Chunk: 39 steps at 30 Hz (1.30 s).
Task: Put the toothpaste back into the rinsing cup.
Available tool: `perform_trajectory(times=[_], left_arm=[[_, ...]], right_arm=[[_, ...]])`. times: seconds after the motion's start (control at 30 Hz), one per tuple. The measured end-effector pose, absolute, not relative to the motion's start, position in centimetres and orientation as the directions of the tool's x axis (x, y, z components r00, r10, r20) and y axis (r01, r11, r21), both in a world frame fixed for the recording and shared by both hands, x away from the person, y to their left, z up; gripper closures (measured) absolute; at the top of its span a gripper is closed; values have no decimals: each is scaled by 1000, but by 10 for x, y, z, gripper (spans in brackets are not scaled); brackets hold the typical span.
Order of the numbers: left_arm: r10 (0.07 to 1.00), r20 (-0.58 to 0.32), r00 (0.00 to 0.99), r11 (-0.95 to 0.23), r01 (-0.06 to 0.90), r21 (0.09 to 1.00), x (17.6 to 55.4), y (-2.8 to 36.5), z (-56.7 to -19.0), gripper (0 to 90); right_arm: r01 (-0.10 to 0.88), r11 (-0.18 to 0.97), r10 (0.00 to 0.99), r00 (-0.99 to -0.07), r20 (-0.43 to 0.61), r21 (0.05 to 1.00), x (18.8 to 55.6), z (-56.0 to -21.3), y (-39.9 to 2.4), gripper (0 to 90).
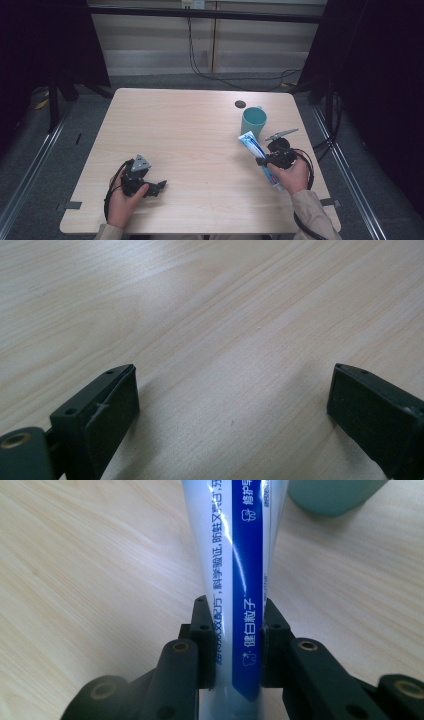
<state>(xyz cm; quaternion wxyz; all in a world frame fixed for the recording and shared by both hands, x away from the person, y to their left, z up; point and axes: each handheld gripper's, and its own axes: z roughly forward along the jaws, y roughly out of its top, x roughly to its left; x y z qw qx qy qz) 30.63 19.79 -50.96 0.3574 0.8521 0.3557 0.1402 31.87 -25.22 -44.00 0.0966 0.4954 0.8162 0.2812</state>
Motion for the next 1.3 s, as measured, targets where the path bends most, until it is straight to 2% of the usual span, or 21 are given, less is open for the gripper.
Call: perform_trajectory(times=[0.27, 0.63, 1.3], left_arm=[[706, -15, 708, -492, 506, 709, 306, 198, -510, 61], [706, -15, 708, -491, 506, 709, 306, 198, -510, 61], [706, -15, 708, -492, 506, 709, 306, 198, -510, 61]], right_arm=[[707, 266, 863, -478, 165, 655, 318, -427, -258, 745], [650, 203, 866, -468, 175, 732, 318, -417, -261, 744], [576, 126, 865, -463, 195, 808, 327, -397, -261, 743]])
